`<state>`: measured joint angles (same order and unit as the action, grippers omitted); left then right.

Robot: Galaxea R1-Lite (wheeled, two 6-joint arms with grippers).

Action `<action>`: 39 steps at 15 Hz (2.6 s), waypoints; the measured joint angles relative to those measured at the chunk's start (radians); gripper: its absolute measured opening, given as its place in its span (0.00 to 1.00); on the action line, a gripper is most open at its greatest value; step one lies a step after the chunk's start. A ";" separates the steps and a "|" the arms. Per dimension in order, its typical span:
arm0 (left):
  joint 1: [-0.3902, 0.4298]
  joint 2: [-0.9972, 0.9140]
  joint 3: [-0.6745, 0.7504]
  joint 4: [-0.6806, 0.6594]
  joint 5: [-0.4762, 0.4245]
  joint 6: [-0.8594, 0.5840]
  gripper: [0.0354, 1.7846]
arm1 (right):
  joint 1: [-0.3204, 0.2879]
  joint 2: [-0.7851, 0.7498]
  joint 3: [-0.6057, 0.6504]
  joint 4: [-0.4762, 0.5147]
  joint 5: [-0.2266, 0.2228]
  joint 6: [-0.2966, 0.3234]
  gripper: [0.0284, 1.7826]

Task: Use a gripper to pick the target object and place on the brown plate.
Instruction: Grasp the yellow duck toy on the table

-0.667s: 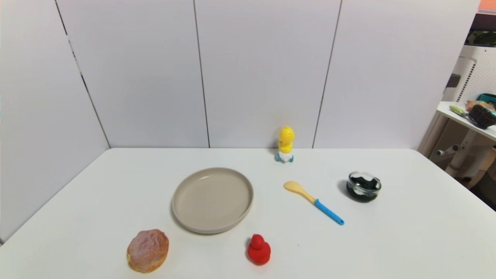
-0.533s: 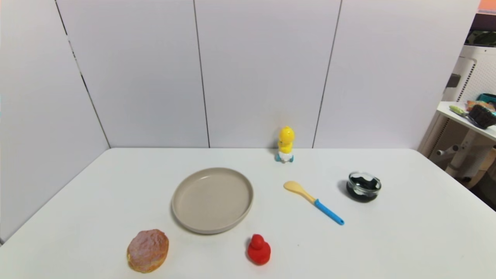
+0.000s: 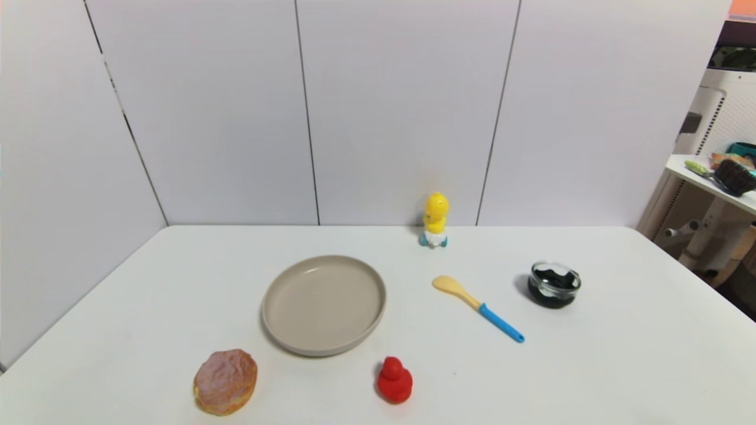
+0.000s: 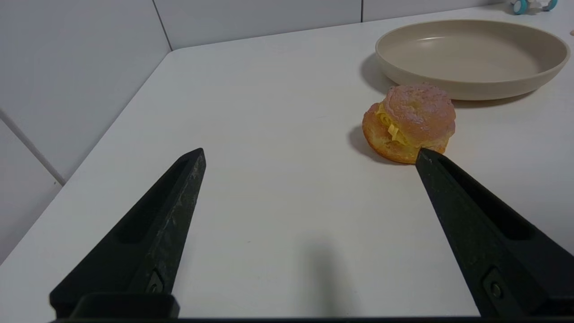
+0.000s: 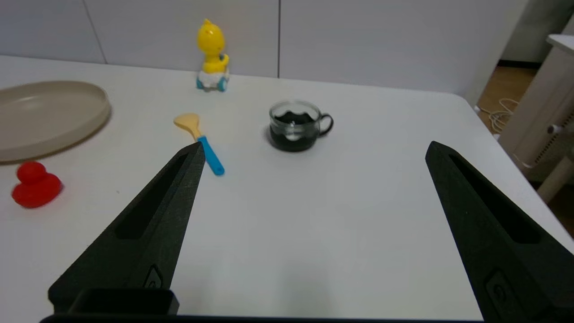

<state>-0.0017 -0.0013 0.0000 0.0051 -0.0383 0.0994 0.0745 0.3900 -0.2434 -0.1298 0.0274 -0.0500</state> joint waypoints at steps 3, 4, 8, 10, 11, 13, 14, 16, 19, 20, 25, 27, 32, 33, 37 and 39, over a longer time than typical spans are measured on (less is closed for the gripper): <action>0.000 0.000 0.000 0.000 0.000 0.000 0.94 | 0.107 0.306 -0.262 -0.016 0.001 -0.020 0.95; 0.000 0.000 0.000 0.000 0.000 0.000 0.94 | 0.148 0.418 -0.361 -0.019 0.002 -0.029 0.95; 0.000 0.000 0.000 0.000 0.000 0.000 0.94 | 0.264 0.854 -0.733 -0.009 0.001 -0.048 0.95; 0.000 0.000 0.000 0.000 0.000 0.000 0.94 | 0.300 1.065 -0.937 0.045 -0.001 -0.049 0.95; 0.000 0.000 0.000 0.000 0.000 0.000 0.94 | 0.314 1.165 -1.031 0.081 0.000 -0.049 0.95; 0.000 0.000 0.000 0.000 0.000 0.000 0.94 | 0.345 1.352 -1.189 0.142 -0.006 -0.046 0.95; 0.000 0.000 0.000 0.000 0.000 0.000 0.94 | 0.360 1.438 -1.253 0.162 -0.015 -0.042 0.95; 0.000 0.000 0.000 0.000 0.000 0.000 0.94 | 0.384 1.576 -1.335 0.196 -0.039 -0.010 0.95; 0.000 0.000 0.000 0.000 0.000 0.000 0.94 | 0.407 1.690 -1.381 0.282 -0.141 0.158 0.95; 0.000 0.000 0.000 0.000 0.000 0.000 0.94 | 0.412 1.711 -1.385 0.299 -0.186 0.213 0.95; 0.000 0.000 0.000 0.000 0.000 0.000 0.94 | 0.404 1.765 -1.394 0.283 -0.293 0.367 0.95; 0.000 0.000 0.000 0.000 0.000 0.000 0.94 | 0.393 1.797 -1.398 0.253 -0.320 0.402 0.95; 0.000 0.000 0.000 0.000 0.000 0.000 0.94 | 0.384 1.902 -1.475 0.153 -0.326 0.411 0.95; 0.000 0.000 0.000 0.000 0.000 0.000 0.94 | 0.386 1.920 -1.492 0.147 -0.325 0.407 0.95; 0.000 0.000 0.000 0.000 0.000 0.000 0.94 | 0.391 1.991 -1.566 0.143 -0.325 0.390 0.95; 0.000 0.000 0.000 0.000 0.000 0.000 0.94 | 0.391 2.024 -1.593 0.116 -0.326 0.365 0.95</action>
<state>-0.0017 -0.0013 0.0000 0.0053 -0.0385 0.0994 0.4651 2.4136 -1.8368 -0.0138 -0.2987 0.3149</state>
